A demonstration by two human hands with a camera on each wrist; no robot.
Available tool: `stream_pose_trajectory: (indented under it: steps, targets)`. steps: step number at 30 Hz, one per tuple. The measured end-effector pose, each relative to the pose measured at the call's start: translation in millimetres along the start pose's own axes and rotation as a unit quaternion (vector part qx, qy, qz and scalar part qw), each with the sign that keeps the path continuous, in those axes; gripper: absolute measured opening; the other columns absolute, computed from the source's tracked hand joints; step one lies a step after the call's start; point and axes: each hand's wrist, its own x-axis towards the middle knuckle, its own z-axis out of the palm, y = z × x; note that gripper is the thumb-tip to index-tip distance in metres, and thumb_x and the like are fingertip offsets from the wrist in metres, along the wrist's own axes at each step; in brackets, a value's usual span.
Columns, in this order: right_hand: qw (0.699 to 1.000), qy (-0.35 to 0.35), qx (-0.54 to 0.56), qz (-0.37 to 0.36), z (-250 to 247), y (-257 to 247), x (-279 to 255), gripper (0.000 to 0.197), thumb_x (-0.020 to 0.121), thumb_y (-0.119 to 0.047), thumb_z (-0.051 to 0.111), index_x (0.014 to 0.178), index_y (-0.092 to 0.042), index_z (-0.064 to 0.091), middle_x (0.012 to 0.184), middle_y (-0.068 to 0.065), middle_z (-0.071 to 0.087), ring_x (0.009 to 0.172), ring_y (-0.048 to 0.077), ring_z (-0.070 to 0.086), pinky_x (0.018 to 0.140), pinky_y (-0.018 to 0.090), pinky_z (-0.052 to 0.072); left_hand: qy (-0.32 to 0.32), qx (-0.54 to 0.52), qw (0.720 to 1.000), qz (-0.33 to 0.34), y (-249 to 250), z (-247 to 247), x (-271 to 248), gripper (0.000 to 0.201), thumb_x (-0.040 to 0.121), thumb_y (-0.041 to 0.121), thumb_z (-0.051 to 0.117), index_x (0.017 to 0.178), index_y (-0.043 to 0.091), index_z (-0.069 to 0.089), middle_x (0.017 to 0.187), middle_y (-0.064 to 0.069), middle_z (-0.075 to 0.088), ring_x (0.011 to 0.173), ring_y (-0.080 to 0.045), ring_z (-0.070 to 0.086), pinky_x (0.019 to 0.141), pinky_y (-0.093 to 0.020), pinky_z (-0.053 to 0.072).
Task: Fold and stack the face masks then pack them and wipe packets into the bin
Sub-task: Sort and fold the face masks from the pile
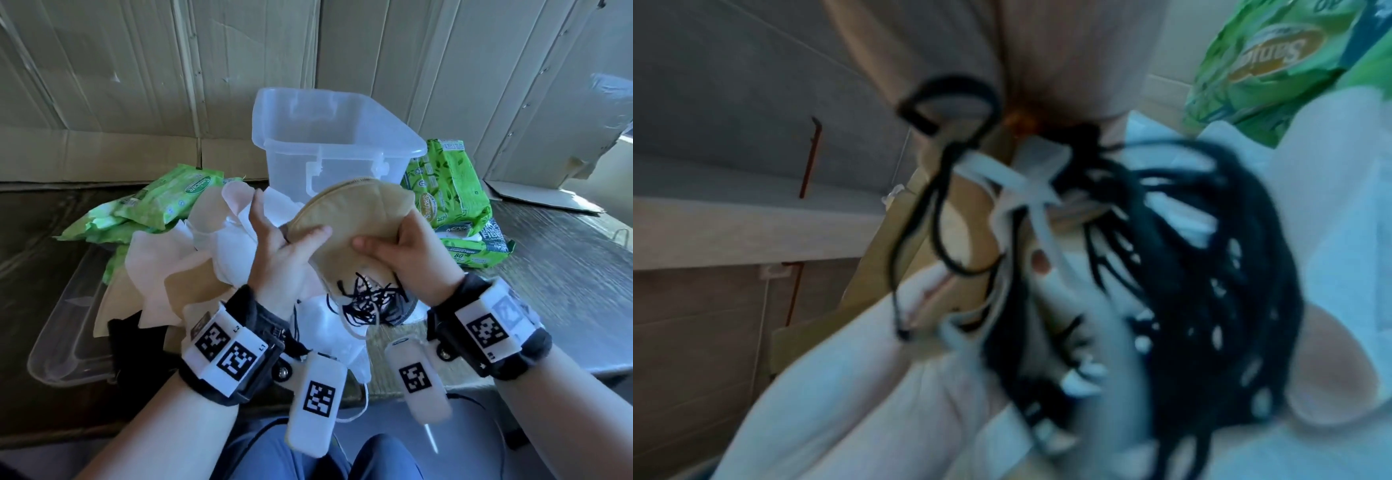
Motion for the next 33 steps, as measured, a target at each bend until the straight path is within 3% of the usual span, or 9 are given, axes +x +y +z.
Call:
stream_pose_trajectory:
  steps: [4, 9, 12, 15, 18, 21, 23, 27, 33]
  targets:
    - [0.995, -0.037, -0.094, 0.027, -16.2, -14.0, 1.3, 0.046, 0.071, 0.007, 0.071, 0.104, -0.018, 0.052, 0.095, 0.000, 0.064, 0.084, 0.010, 0.063, 0.075, 0.026, 0.054, -0.105, 0.077, 0.988, 0.081, 4.2, -11.4, 1.3, 0.085, 0.067, -0.005, 0.071, 0.130, 0.040, 0.036, 0.087, -0.007, 0.062, 0.081, -0.015, 0.062, 0.078, -0.031, 0.053]
    - [0.991, -0.061, -0.089, 0.079, -29.5, -23.8, -4.2, 0.067, 0.056, -0.001, 0.080, 0.109, -0.026, 0.049, 0.098, 0.018, 0.066, 0.077, 0.026, 0.065, 0.066, 0.041, 0.058, -0.257, 0.205, 0.933, 0.149, 8.3, -7.9, -6.4, 0.058, 0.073, -0.016, 0.054, 0.111, 0.027, 0.052, 0.105, 0.024, 0.059, 0.098, 0.012, 0.054, 0.087, -0.004, 0.036]
    - [0.980, -0.112, -0.129, 0.098, -34.6, -26.1, -11.0, 0.074, 0.051, -0.002, 0.080, 0.109, -0.033, 0.047, 0.101, 0.015, 0.065, 0.080, 0.030, 0.065, 0.071, 0.051, 0.055, -0.288, 0.236, 0.924, 0.090, 10.4, -5.7, -12.1, 0.049, 0.077, -0.014, 0.047, 0.097, 0.027, 0.064, 0.072, 0.024, 0.066, 0.055, 0.006, 0.049, 0.056, -0.008, 0.035]
    - [0.966, -0.174, -0.152, 0.120, -42.3, -25.3, -18.5, 0.077, 0.055, 0.003, 0.071, 0.119, -0.029, 0.043, 0.096, 0.021, 0.063, 0.079, 0.038, 0.062, 0.070, 0.051, 0.052, -0.250, 0.223, 0.941, 0.050, 3.9, -5.5, -10.3, 0.046, 0.079, -0.009, 0.046, 0.087, 0.029, 0.071, 0.045, 0.002, 0.041, 0.038, -0.008, 0.024, 0.040, -0.016, 0.020]
    - [0.968, -0.141, -0.166, 0.123, -57.6, -25.3, -22.5, 0.079, 0.062, 0.017, 0.071, 0.118, -0.031, 0.044, 0.081, 0.011, 0.062, 0.069, 0.020, 0.058, 0.065, 0.031, 0.051, -0.192, 0.190, 0.962, 0.040, -1.2, -4.2, -7.0, 0.038, 0.071, 0.006, 0.048, 0.076, 0.030, 0.075, 0.067, -0.011, 0.059, 0.064, -0.016, 0.037, 0.055, -0.023, 0.027]
    - [0.960, -0.037, -0.249, 0.120, -89.1, -18.9, -22.7, 0.059, 0.074, 0.003, 0.069, 0.126, -0.015, 0.047, 0.082, 0.009, 0.062, 0.072, 0.020, 0.057, 0.069, 0.027, 0.051, -0.129, 0.194, 0.972, 0.041, -8.2, -5.0, -5.1, 0.038, 0.077, -0.003, 0.048, 0.076, 0.026, 0.071, 0.075, 0.020, 0.071, 0.071, -0.020, 0.038, 0.055, -0.017, 0.032]
    - [0.906, -0.003, -0.387, 0.171, -114.9, -9.4, -23.0, 0.054, 0.079, -0.009, 0.068, 0.128, -0.009, 0.047, 0.095, 0.015, 0.060, 0.085, 0.026, 0.058, 0.082, 0.036, 0.047, -0.111, 0.202, 0.972, 0.045, -11.6, -5.1, -5.1, 0.042, 0.080, -0.010, 0.047, 0.077, 0.025, 0.069, 0.073, 0.027, 0.068, 0.073, -0.014, 0.046, 0.056, -0.007, 0.035]
    - [0.710, -0.101, -0.615, 0.329, -137.6, 12.1, -34.7, 0.064, 0.085, -0.033, 0.063, 0.138, -0.011, 0.035, 0.137, 0.017, 0.045, 0.118, 0.030, 0.048, 0.084, 0.030, 0.037, -0.122, 0.202, 0.970, 0.053, -15.1, 2.2, -11.5, 0.032, 0.080, -0.010, 0.057, 0.083, 0.019, 0.069, 0.084, 0.018, 0.066, 0.073, 0.015, 0.057, 0.070, 0.000, 0.039]
    - [0.703, -0.132, -0.617, 0.329, -136.2, 31.5, -30.9, 0.089, 0.076, -0.040, 0.072, 0.143, -0.009, 0.022, 0.141, 0.016, 0.040, 0.122, 0.029, 0.044, 0.095, 0.033, 0.038, -0.108, 0.203, 0.971, 0.062, -20.6, 1.0, -11.1, 0.032, 0.080, -0.007, 0.061, 0.081, 0.024, 0.069, 0.087, 0.019, 0.066, 0.078, 0.017, 0.057, 0.075, 0.000, 0.039]
